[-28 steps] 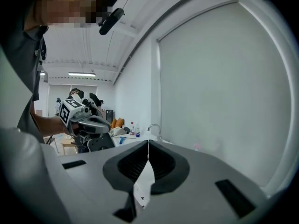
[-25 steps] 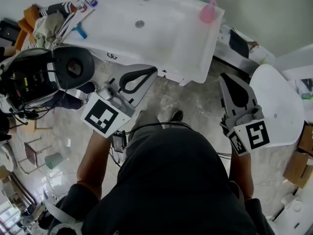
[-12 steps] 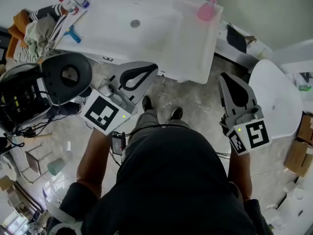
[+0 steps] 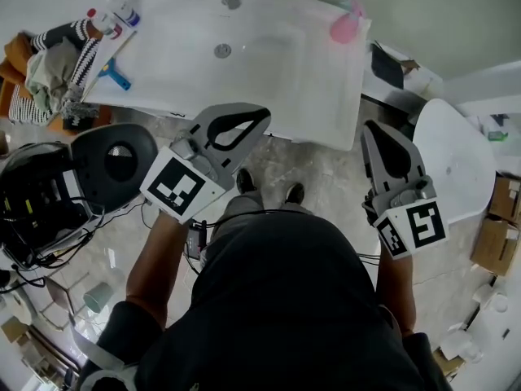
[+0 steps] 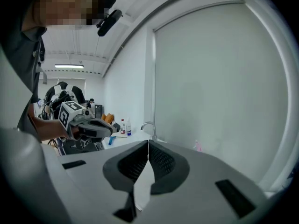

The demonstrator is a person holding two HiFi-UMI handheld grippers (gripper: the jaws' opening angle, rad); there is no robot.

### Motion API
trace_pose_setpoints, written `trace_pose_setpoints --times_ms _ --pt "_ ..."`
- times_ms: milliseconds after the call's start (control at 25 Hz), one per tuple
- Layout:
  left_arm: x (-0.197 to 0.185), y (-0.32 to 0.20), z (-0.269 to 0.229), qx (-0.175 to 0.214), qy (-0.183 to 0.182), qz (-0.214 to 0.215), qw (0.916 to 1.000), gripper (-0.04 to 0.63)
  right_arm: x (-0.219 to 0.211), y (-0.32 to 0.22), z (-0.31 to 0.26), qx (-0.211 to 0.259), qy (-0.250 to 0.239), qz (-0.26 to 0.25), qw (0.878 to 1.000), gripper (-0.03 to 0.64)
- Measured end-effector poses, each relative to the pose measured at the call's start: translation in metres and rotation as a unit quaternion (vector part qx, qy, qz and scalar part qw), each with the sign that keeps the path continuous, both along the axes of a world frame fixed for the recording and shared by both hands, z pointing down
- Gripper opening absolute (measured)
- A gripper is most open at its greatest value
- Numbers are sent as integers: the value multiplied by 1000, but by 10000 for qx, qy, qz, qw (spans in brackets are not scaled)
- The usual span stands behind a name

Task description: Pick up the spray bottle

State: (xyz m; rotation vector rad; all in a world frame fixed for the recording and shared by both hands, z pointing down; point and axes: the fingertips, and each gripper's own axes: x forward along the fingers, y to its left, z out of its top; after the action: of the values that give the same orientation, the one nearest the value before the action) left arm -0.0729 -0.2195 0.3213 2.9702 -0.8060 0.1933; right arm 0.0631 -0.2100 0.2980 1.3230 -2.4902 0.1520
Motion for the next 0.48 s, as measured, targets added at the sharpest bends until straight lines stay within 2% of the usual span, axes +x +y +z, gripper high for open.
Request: trace_pose_setpoints --times_ms 320,480 --pt "-34 -28 -1 38 188 184 9996 3 -37 -23 -6 36 178 160 9997 9" --pt "-37 -39 5 59 163 354 9992 3 -41 -34 -7 107 268 244 9993 9"
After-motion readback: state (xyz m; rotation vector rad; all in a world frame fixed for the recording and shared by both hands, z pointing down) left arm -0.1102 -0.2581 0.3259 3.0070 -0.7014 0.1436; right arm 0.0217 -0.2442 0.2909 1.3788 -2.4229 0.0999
